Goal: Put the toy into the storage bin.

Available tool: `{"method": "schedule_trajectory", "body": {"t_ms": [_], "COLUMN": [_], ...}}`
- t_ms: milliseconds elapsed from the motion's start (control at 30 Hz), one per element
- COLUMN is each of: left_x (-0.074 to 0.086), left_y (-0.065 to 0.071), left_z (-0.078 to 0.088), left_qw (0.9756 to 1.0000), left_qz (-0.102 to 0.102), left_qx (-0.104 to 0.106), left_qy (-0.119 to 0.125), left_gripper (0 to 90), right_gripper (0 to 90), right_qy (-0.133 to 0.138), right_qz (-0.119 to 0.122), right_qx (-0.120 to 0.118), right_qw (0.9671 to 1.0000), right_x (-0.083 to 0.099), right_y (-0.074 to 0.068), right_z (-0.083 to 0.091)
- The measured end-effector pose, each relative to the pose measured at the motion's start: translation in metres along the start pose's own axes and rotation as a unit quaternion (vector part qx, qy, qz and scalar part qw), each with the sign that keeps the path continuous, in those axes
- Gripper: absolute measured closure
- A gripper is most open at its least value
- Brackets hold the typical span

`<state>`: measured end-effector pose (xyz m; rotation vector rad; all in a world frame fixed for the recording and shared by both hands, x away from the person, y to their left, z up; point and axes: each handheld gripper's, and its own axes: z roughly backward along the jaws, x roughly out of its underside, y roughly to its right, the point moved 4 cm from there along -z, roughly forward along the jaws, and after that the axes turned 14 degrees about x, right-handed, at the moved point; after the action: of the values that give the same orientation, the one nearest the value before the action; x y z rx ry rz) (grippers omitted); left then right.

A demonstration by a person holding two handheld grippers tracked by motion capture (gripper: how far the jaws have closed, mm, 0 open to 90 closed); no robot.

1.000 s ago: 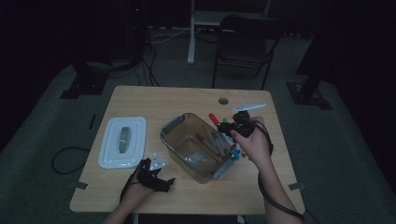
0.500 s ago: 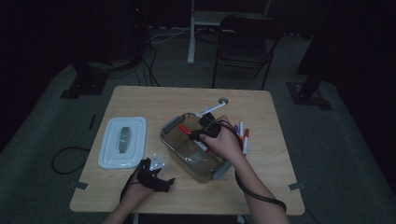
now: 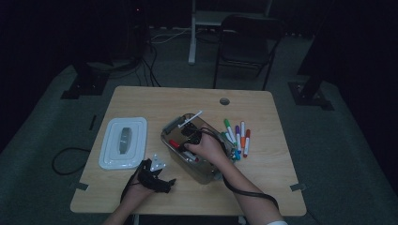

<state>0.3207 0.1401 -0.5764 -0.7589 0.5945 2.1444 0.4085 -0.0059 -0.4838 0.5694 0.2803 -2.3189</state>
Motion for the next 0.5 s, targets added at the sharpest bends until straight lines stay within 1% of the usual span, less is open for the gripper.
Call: {"method": "schedule_trajectory", "body": {"t_ms": [67, 100, 133, 200, 300, 367, 433, 500], "left_x": [0.0, 0.0, 0.0, 0.0, 0.0, 0.0, 0.0, 0.0], "left_y": [0.0, 0.0, 0.0, 0.0, 0.0, 0.0, 0.0, 0.0], "left_z": [0.0, 0.0, 0.0, 0.0, 0.0, 0.0, 0.0, 0.0], "left_qw": [1.0, 1.0, 1.0, 1.0, 1.0, 1.0, 1.0, 1.0], "left_qz": [0.0, 0.0, 0.0, 0.0, 0.0, 0.0, 0.0, 0.0], "left_qx": [0.0, 0.0, 0.0, 0.0, 0.0, 0.0, 0.0, 0.0], "left_qy": [0.0, 0.0, 0.0, 0.0, 0.0, 0.0, -0.001, -0.001], "left_gripper": [0.6, 0.6, 0.6, 0.6, 0.6, 0.6, 0.6, 0.6], "right_gripper": [77.0, 77.0, 77.0, 77.0, 76.9, 76.9, 76.9, 76.8], "right_qy": [-0.009, -0.015, -0.015, -0.023, -0.041, -0.044, -0.062, -0.067], "right_qz": [0.0, -0.002, -0.006, 0.001, 0.002, 0.0, 0.006, 0.004], "right_qx": [0.0, -0.004, -0.009, -0.001, -0.003, -0.002, 0.009, 0.006], "right_qw": [1.0, 0.9999, 0.9998, 0.9997, 0.9992, 0.999, 0.998, 0.9977], "right_x": [0.001, 0.002, 0.003, 0.005, 0.008, 0.009, 0.012, 0.012], "right_y": [-0.002, -0.002, -0.003, -0.004, -0.007, -0.008, -0.009, -0.009], "right_z": [-0.005, -0.007, -0.008, -0.009, -0.015, -0.018, -0.023, -0.024]}}
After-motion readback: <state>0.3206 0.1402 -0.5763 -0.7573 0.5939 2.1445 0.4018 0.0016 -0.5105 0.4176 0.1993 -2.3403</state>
